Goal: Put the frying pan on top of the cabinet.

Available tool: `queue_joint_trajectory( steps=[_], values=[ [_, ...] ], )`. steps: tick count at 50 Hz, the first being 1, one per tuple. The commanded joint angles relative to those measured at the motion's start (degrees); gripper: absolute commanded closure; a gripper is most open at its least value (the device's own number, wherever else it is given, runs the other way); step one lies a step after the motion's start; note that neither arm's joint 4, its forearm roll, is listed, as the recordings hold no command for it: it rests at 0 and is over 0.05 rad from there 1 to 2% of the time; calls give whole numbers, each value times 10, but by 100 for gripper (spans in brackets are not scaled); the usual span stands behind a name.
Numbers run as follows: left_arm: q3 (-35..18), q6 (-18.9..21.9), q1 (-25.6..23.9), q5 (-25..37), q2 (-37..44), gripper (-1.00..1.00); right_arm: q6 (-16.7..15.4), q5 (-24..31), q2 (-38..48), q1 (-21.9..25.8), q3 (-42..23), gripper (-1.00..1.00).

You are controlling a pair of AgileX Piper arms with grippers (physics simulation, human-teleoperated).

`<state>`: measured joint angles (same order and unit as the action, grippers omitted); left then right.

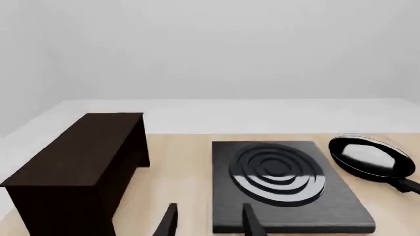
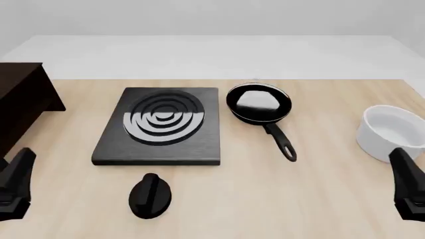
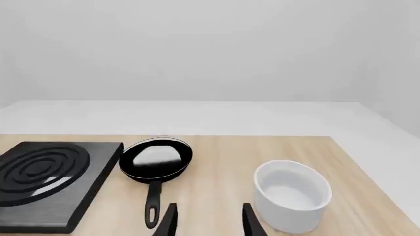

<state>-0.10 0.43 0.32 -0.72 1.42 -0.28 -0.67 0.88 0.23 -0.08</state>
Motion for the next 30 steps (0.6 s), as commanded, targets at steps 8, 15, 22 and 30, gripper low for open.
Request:
queue_joint_trajectory(
  steps=[8, 15, 22, 30],
  values=[
    [-2, 12, -3, -2, -12, -100, 1, 8, -6, 0, -1, -100],
    [-11, 12, -11, 5, -13, -100, 1, 8, -7, 0, 0, -100],
    [-32, 11, -26, 15, -10, -100, 3, 7, -8, 0, 0, -100],
    [-90, -5, -78, 16, 39, -100, 1, 6, -8, 0, 1, -100]
  ],
)
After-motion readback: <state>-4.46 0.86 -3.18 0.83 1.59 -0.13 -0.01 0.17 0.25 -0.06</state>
